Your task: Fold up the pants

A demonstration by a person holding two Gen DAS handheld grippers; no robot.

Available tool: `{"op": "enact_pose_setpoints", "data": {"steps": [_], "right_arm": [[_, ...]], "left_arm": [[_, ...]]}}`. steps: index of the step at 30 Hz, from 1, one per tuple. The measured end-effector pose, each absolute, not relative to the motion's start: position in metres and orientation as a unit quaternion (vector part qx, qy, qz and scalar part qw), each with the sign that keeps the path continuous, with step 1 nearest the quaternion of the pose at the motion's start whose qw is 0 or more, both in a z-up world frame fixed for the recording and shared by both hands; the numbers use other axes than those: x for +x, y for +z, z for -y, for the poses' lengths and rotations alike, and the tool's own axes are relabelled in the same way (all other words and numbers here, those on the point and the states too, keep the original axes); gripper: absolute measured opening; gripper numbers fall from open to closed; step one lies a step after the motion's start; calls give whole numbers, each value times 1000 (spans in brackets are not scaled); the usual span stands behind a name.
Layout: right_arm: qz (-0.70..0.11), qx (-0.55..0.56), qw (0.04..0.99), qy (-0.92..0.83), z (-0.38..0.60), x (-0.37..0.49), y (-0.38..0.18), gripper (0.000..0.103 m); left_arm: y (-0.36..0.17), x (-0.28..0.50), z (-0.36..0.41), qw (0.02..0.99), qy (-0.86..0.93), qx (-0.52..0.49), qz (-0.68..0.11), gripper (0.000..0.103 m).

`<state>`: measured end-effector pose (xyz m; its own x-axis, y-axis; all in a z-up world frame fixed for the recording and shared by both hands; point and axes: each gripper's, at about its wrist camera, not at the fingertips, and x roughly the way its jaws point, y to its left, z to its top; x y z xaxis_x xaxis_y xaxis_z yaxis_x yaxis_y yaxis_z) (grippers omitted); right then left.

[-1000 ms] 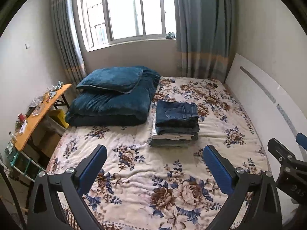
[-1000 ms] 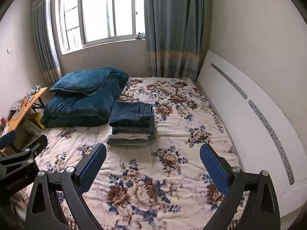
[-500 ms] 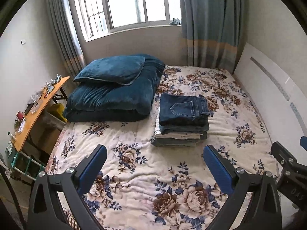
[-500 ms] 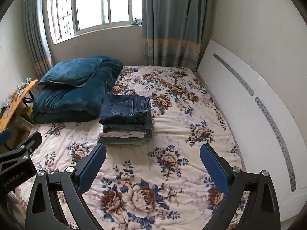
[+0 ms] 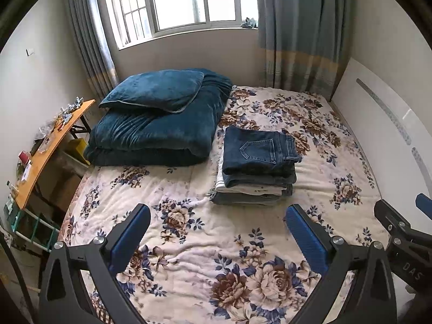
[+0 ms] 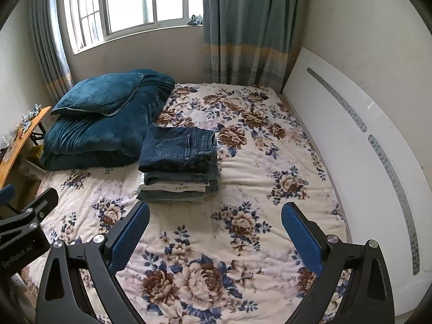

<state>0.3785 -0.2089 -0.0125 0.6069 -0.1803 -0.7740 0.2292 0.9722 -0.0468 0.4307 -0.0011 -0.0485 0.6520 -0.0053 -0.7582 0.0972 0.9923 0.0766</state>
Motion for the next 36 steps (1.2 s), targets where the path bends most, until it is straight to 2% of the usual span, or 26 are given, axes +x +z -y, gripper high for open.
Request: {"op": "enact_pose_setpoints", "data": {"steps": [36], "right_arm": [[-437,42,894,-94,199,370,-25,102]], "left_arm": [[-55,420,3,910,-18,68,-409,103]]}}
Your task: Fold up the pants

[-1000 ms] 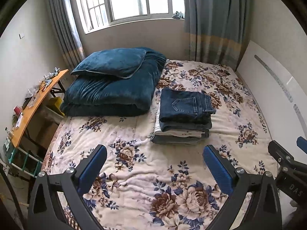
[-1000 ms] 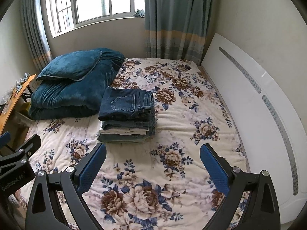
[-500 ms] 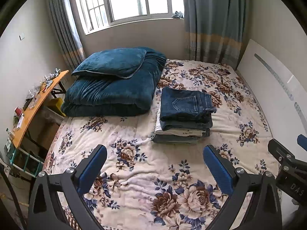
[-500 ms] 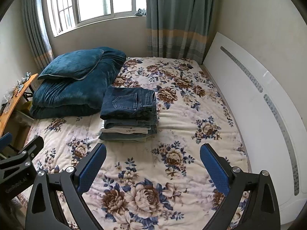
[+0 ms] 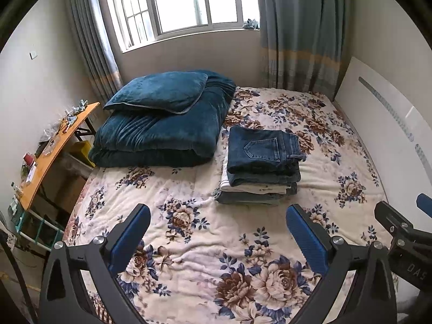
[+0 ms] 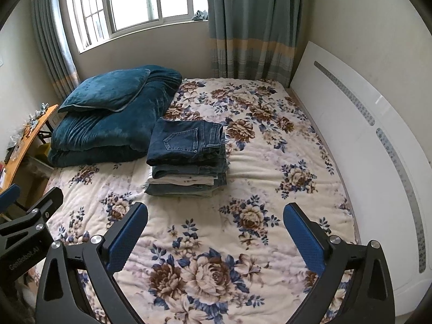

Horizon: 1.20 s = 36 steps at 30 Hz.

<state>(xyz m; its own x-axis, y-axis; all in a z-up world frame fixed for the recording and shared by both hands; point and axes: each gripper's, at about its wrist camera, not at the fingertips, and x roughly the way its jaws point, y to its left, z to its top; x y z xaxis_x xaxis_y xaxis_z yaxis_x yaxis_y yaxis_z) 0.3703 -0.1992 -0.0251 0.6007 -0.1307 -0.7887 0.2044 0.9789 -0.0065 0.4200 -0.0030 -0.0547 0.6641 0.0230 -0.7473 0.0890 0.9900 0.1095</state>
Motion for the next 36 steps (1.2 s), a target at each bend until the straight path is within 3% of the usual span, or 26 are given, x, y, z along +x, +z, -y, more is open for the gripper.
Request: {"op": "enact_pose_setpoints", "data": {"steps": [36], "right_arm": [[-437,42,894,-94,201,370,-24,102]], "left_arm": [[-47,413,7,913,-26,75,-401,103]]}}
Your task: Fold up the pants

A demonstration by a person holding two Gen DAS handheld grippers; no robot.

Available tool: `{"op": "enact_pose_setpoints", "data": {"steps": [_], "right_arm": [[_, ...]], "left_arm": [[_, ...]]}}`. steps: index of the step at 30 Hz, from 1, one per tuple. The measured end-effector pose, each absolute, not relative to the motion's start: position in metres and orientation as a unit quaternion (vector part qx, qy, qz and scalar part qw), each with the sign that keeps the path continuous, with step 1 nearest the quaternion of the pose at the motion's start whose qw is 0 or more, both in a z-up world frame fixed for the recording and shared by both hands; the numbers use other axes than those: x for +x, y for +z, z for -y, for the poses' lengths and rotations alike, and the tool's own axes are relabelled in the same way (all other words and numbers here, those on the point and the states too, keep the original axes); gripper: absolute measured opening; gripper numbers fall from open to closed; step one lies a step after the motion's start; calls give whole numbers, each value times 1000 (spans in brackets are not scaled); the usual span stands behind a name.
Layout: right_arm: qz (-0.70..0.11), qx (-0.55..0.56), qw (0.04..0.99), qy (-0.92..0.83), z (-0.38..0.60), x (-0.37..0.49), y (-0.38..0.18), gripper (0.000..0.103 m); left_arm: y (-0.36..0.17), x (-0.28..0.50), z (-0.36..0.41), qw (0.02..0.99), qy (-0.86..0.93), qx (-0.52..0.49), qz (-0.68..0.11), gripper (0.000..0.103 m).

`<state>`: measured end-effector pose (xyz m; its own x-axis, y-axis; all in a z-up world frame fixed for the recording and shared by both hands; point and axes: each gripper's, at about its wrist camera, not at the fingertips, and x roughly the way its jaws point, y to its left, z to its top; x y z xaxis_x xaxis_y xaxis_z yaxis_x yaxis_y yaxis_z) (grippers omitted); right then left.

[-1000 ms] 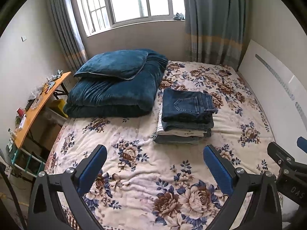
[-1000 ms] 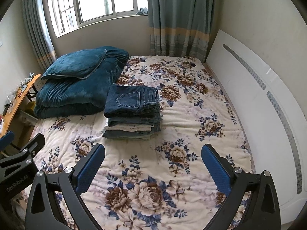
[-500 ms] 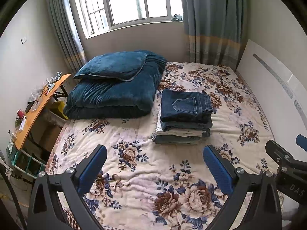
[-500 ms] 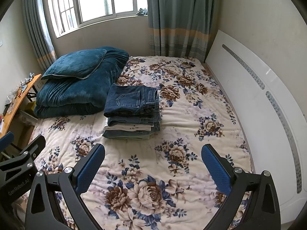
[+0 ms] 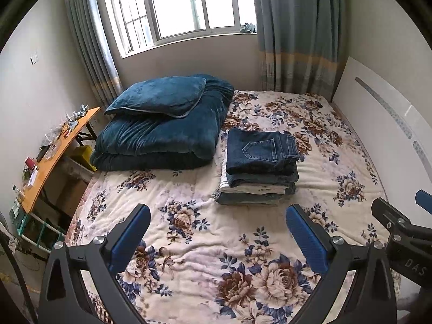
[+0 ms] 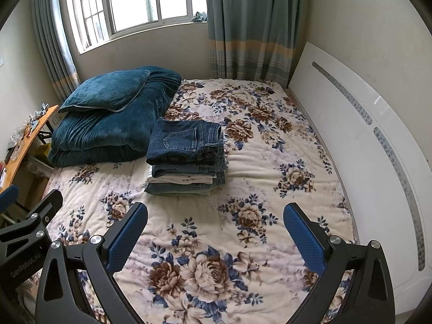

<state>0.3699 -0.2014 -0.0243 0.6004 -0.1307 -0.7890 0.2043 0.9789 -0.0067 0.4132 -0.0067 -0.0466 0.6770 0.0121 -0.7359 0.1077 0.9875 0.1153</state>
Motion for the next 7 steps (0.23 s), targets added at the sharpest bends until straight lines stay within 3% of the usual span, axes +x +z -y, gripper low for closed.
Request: {"op": "enact_pose_setpoints", "data": {"steps": [7], "right_arm": [[-436,42,894,-96,202,367,-24,103]], "left_arm": [[-43,414,9,913,-29,74,-400,103]]}}
